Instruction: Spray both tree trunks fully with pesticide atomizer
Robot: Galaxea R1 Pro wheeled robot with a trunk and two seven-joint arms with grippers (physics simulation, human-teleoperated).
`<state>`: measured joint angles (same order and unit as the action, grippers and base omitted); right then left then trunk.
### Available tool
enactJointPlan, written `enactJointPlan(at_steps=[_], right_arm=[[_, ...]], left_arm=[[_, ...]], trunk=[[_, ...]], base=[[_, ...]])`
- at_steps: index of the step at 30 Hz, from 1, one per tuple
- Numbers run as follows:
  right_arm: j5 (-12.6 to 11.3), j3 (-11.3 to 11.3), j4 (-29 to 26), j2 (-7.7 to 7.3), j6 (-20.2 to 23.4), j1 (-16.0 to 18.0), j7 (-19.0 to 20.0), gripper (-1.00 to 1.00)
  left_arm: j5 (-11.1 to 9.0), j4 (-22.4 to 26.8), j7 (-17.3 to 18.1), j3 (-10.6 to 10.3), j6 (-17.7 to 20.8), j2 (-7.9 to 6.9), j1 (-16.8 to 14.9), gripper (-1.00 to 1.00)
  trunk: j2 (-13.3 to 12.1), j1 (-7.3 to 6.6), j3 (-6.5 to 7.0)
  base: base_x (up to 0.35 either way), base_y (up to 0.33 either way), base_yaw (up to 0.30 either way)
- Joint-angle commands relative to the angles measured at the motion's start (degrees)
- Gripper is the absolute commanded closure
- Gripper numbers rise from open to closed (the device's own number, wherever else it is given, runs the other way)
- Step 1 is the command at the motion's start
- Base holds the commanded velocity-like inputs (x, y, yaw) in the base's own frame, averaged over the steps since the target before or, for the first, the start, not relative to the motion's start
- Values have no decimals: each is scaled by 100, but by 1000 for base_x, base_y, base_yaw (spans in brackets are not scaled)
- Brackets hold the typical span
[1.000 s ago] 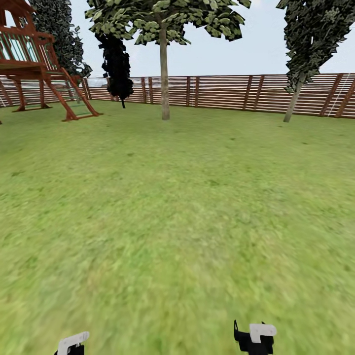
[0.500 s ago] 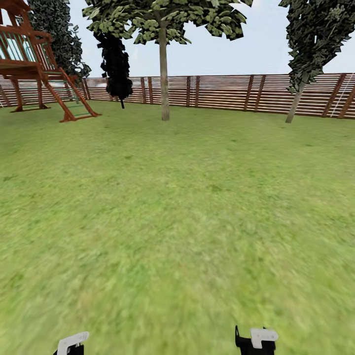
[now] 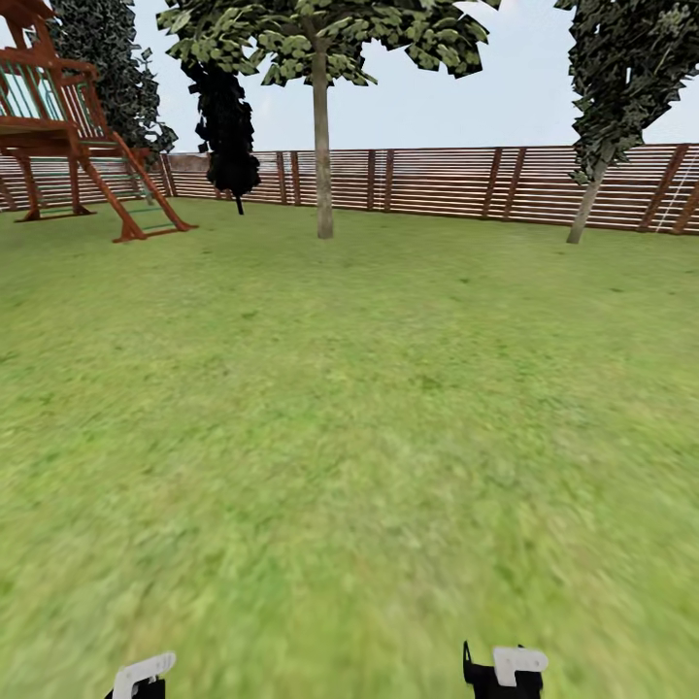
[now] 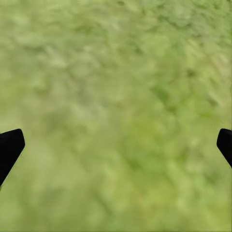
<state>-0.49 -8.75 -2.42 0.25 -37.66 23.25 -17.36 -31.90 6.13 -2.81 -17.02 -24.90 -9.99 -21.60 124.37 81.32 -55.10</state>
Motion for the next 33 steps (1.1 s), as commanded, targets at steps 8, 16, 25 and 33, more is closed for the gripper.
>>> enactJointPlan(at_steps=[8, 16, 25, 33], right_arm=[[-4, -48, 8, 1, -4, 4, -48, -100], [-4, -48, 12, 1, -4, 4, -48, -100], [-4, -48, 13, 1, -4, 4, -48, -100], [-4, -48, 13, 1, -4, 4, -48, -100]], left_arm=[[-18, 2, -27, -47, -15, -3, -2, 100], [-18, 2, -27, -47, -13, 5, -2, 100], [-18, 2, -27, -47, -12, 5, -2, 100], [-18, 2, -27, -47, -14, 5, -2, 100]], trunk=[[2, 3, -5], [2, 3, -5], [2, 3, -5], [2, 3, -5]], base=[[345, 0, 0], [345, 0, 0], [345, 0, 0], [345, 0, 0]])
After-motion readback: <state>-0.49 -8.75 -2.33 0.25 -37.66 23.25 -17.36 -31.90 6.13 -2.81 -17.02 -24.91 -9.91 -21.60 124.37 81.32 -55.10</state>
